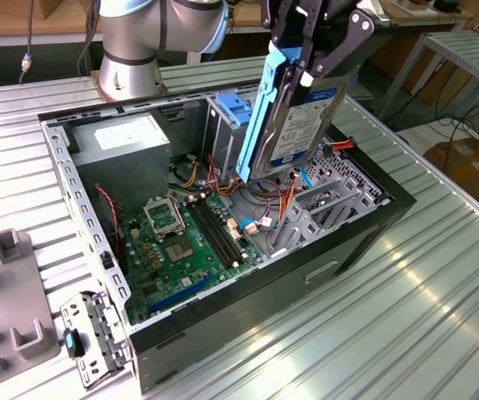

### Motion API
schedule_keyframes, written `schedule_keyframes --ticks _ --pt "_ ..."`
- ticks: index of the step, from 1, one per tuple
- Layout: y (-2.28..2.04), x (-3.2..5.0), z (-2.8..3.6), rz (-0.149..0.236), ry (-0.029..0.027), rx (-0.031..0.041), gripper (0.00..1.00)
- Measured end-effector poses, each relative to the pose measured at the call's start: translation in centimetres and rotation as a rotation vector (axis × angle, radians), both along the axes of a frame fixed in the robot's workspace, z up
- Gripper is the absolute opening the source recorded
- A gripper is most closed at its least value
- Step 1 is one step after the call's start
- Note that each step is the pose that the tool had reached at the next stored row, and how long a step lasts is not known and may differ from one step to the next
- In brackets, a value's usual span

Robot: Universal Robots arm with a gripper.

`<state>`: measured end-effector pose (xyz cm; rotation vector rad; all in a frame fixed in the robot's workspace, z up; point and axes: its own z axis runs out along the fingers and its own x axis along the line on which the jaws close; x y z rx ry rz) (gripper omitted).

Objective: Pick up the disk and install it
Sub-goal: 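Insert the disk into the insertion slot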

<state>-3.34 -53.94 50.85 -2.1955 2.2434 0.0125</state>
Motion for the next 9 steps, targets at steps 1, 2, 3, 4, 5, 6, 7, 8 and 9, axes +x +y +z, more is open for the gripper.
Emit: schedule_keyframes --ticks 1,2,3,4,5,6,7,8,9 --pt "-0.28 0.00 -0.02 0.000 0.0000 0.0000 0.37" --pt "-0.55 0.01 -0.05 0.000 0.0000 -0.0001 0.37" --pt "-0.65 0.07 -0.10 0.000 -0.0001 -0.0008 0.37" --pt "-0.72 0.12 -0.17 0.000 -0.0001 -0.0020 0.37" --pt "-0.77 0.31 -0.31 0.000 0.0000 -0.0061 0.37" --pt "-0.78 0.67 -0.44 0.000 0.0000 -0.0080 0.37" --pt "-0.79 1.28 -0.57 0.000 -0.0001 -0.0082 0.37" --pt "-0.79 2.04 -0.69 0.000 0.0000 -0.0085 0.37" --pt "-0.79 2.35 -0.75 0.000 -0.0001 -0.0084 0.37"
